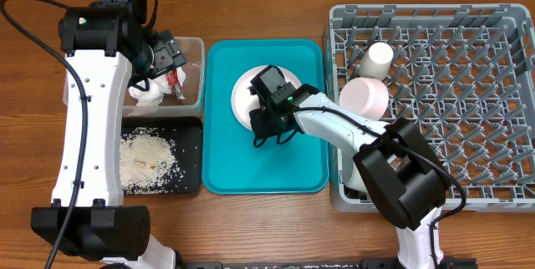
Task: Sort waste into correct bins and load items into the dishwasher
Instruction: 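Move the right gripper left to the white plate on the teal tray, then close the right gripper on the white plate's edge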
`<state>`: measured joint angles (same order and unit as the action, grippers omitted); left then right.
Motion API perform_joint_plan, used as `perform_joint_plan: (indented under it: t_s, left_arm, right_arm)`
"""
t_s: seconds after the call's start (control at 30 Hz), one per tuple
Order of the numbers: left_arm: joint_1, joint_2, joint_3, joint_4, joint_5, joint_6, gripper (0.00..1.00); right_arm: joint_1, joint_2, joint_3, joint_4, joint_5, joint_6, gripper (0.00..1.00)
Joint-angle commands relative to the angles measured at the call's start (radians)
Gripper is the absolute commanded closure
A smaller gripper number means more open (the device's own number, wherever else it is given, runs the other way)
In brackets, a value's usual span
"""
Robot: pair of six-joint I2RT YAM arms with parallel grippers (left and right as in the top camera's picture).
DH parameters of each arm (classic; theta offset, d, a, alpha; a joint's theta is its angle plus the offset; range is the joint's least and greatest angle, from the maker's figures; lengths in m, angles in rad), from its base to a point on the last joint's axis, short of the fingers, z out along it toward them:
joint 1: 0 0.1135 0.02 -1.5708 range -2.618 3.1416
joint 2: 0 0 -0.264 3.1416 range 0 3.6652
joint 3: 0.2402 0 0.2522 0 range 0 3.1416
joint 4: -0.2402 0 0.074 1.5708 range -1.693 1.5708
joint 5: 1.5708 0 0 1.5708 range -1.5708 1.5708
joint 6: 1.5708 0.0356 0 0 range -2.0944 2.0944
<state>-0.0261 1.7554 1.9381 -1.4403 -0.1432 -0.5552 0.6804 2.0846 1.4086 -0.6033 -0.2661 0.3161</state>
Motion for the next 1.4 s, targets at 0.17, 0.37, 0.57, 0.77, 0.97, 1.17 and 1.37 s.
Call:
perform_joint_plan:
  t_s: [0.17, 0.37, 0.57, 0.77, 0.97, 1.17, 1.37]
  left_arm:
    - [0.000, -0.002, 0.007, 0.002, -0.009, 0.002, 0.00]
    - [0.000, -0.002, 0.007, 0.002, -0.009, 0.002, 0.00]
    - [0.000, -0.002, 0.007, 0.002, -0.009, 0.002, 0.00]
    - [0.000, -0.002, 0.007, 0.002, -0.009, 0.002, 0.00]
    - [0.000, -0.002, 0.007, 0.002, -0.009, 0.002, 0.00]
    - [0.000, -0.002, 0.007, 0.002, -0.009, 0.002, 0.00]
    - [0.000, -0.002, 0.007, 0.002, -0.009, 0.002, 0.00]
  right_arm:
    - [0.003, 0.007, -0.009, -0.013, -0.463, 0.003, 0.88]
    - [0.003, 0.002, 0.005, -0.053, -0.483, 0.003, 0.87]
    - [0.003, -0.055, 0.111, -0.172, -0.317, 0.000, 0.85]
    - [0.003, -0.104, 0.155, -0.301, 0.226, 0.050, 0.63]
    - [0.001, -0.084, 0.130, -0.344, 0.405, 0.051, 0.49]
    - [-0.001, -0.077, 0.068, -0.270, 0.416, 0.051, 0.49]
    - [-0.002, -0.077, -0.005, -0.171, 0.499, 0.051, 0.49]
